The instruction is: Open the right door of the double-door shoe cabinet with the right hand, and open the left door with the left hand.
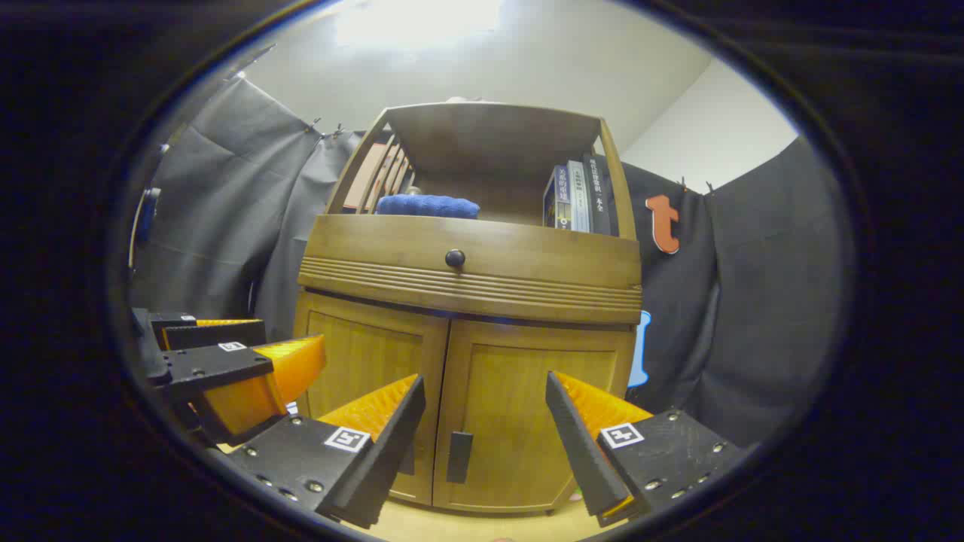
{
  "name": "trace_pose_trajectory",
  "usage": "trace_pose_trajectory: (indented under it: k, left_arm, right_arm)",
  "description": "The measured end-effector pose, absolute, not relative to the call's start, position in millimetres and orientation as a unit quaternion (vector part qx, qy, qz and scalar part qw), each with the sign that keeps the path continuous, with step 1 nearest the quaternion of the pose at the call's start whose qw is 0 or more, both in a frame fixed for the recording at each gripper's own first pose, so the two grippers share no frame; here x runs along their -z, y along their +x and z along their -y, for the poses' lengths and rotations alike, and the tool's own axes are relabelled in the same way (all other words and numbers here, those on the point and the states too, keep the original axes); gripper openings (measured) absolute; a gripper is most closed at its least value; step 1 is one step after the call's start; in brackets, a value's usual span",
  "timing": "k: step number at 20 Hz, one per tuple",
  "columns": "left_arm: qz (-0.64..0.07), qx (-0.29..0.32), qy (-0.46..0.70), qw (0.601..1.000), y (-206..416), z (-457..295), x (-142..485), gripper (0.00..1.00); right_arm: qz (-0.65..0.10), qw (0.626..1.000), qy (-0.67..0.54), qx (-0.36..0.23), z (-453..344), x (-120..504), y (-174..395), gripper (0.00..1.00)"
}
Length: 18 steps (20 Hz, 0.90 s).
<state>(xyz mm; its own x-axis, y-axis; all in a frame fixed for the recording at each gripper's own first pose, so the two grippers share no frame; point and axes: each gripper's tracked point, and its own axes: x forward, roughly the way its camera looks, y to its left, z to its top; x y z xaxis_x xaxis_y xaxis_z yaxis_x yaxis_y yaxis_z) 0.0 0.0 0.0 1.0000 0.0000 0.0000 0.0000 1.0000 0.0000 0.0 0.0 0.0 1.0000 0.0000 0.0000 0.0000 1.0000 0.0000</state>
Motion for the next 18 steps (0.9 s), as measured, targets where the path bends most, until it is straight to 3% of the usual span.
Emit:
trace_pose_trajectory:
  k: [10,13,18]
  left_arm:
    - [0.010,-0.012,0.016,1.000,-7,4,-3,0.96]
    - [0.016,-0.016,0.016,1.000,-8,5,-4,0.96]
    - [0.013,-0.013,0.011,1.000,-9,4,-1,0.96]
  right_arm:
    - [0.001,1.000,-0.006,-0.008,-2,-2,-2,0.93]
    - [-0.003,1.000,-0.001,-0.006,-1,0,-2,0.98]
    - [-0.015,1.000,-0.009,0.001,-3,8,4,0.95]
